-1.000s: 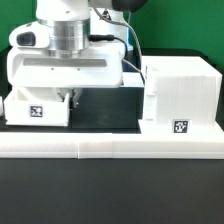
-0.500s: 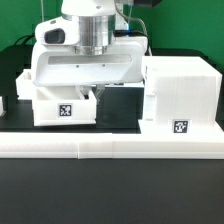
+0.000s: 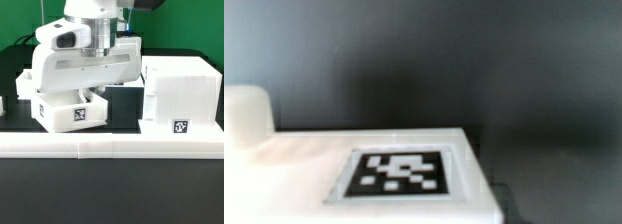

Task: Assemble drawer

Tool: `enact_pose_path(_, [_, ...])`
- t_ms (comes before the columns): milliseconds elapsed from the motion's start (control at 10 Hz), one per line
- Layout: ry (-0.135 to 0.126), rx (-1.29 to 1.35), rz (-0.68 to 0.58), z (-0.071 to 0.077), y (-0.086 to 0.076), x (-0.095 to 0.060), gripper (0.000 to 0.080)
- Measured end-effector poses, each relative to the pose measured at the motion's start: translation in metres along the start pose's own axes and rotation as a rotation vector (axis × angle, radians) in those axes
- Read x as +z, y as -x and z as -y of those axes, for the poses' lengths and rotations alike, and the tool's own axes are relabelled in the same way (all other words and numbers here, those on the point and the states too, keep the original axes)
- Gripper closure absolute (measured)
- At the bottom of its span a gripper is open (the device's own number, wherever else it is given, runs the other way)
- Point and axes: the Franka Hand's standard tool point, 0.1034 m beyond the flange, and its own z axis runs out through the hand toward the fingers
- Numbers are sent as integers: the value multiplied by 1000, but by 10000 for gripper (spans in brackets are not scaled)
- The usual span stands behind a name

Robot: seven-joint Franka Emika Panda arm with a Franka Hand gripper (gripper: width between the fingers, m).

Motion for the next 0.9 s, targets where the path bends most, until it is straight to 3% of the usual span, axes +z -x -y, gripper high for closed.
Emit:
enact_pose_path(200, [4, -220, 13, -2, -8, -3, 757])
enact_pose_path(900, [13, -689, 40, -5, -7, -4, 757])
